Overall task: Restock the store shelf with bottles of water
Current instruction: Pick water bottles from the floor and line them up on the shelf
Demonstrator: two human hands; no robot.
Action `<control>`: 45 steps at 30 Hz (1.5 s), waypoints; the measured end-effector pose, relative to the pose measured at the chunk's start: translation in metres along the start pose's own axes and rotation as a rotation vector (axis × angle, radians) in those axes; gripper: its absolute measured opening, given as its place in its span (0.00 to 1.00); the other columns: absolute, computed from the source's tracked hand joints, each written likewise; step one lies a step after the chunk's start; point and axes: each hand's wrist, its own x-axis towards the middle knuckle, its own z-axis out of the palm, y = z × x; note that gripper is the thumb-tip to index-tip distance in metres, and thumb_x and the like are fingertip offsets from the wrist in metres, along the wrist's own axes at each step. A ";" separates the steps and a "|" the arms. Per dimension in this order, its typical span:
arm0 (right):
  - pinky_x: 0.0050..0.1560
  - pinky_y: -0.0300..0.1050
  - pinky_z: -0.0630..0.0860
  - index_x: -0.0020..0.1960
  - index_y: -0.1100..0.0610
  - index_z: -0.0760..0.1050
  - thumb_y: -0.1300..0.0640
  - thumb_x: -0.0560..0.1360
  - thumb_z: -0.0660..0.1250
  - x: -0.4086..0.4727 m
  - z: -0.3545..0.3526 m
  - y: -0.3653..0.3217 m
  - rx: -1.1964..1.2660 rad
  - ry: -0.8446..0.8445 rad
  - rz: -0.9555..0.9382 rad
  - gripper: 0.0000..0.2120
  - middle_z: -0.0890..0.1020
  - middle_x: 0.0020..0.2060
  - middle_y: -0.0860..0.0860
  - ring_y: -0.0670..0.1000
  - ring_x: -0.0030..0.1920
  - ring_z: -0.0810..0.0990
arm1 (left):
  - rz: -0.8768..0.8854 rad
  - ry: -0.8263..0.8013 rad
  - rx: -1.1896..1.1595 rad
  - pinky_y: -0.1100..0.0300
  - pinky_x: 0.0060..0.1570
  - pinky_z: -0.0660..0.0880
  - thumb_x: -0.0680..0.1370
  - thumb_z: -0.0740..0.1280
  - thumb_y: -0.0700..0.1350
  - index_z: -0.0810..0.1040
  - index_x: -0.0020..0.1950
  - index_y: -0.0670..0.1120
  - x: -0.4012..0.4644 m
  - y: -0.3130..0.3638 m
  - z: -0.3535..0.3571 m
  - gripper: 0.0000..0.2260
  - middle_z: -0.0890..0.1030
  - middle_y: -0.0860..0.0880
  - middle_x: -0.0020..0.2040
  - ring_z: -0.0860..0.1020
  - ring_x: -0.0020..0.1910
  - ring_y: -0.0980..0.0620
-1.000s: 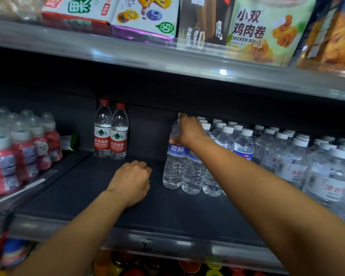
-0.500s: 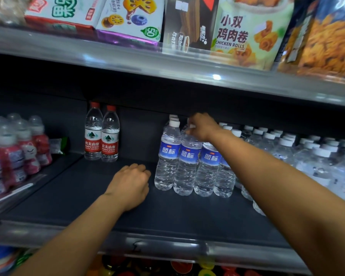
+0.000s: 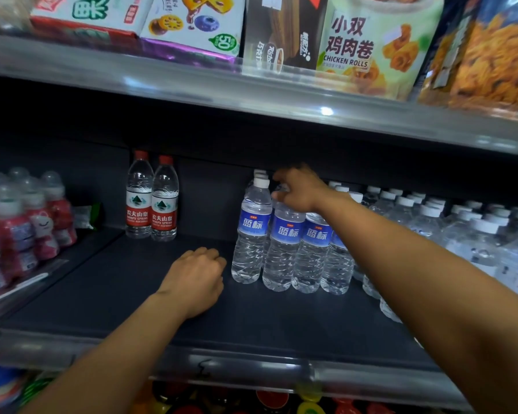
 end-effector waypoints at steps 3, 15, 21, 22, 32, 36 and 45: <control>0.64 0.51 0.60 0.67 0.52 0.71 0.40 0.78 0.60 0.007 0.004 -0.014 -0.030 0.001 -0.030 0.23 0.77 0.62 0.54 0.58 0.66 0.70 | 0.003 0.010 -0.004 0.60 0.60 0.66 0.80 0.57 0.48 0.73 0.65 0.47 0.001 0.002 -0.001 0.15 0.74 0.51 0.60 0.71 0.60 0.51; 0.64 0.48 0.64 0.61 0.55 0.74 0.54 0.77 0.66 0.023 0.015 -0.022 0.124 0.051 0.015 0.14 0.79 0.58 0.56 0.59 0.62 0.74 | 0.001 0.000 -0.012 0.60 0.61 0.66 0.80 0.57 0.49 0.73 0.65 0.48 -0.002 -0.003 0.004 0.15 0.74 0.51 0.60 0.71 0.61 0.51; 0.62 0.47 0.63 0.64 0.54 0.72 0.50 0.78 0.64 0.017 0.012 -0.023 0.067 0.040 -0.016 0.16 0.79 0.59 0.56 0.59 0.62 0.74 | 0.006 -0.011 -0.002 0.59 0.61 0.66 0.80 0.56 0.49 0.72 0.66 0.47 -0.004 0.002 -0.002 0.16 0.73 0.51 0.61 0.70 0.61 0.51; 0.61 0.47 0.63 0.64 0.54 0.72 0.49 0.78 0.63 0.014 0.011 -0.023 0.039 0.051 -0.028 0.17 0.79 0.59 0.56 0.59 0.61 0.74 | 0.005 -0.011 0.000 0.59 0.61 0.66 0.80 0.57 0.49 0.72 0.66 0.47 -0.004 0.003 -0.004 0.16 0.73 0.50 0.61 0.70 0.61 0.51; 0.54 0.50 0.68 0.63 0.60 0.70 0.51 0.80 0.60 -0.108 0.001 -0.035 -0.100 0.089 -0.176 0.16 0.76 0.58 0.58 0.60 0.58 0.74 | -0.016 0.016 0.034 0.57 0.57 0.68 0.79 0.58 0.46 0.75 0.62 0.46 -0.036 0.044 -0.056 0.14 0.75 0.48 0.57 0.72 0.59 0.48; 0.49 0.50 0.69 0.64 0.60 0.68 0.50 0.81 0.59 -0.180 0.005 -0.045 -0.063 -0.013 -0.170 0.17 0.75 0.58 0.58 0.61 0.58 0.74 | -0.016 0.007 0.039 0.55 0.57 0.68 0.79 0.58 0.47 0.75 0.60 0.45 -0.069 0.078 -0.076 0.13 0.75 0.47 0.57 0.72 0.59 0.47; 0.59 0.49 0.67 0.68 0.57 0.67 0.50 0.80 0.59 -0.359 0.030 -0.052 0.077 -0.086 -0.141 0.19 0.75 0.60 0.56 0.58 0.62 0.71 | 0.024 -0.086 -0.001 0.55 0.60 0.68 0.78 0.59 0.48 0.74 0.62 0.47 -0.173 0.166 -0.076 0.15 0.75 0.47 0.61 0.71 0.62 0.46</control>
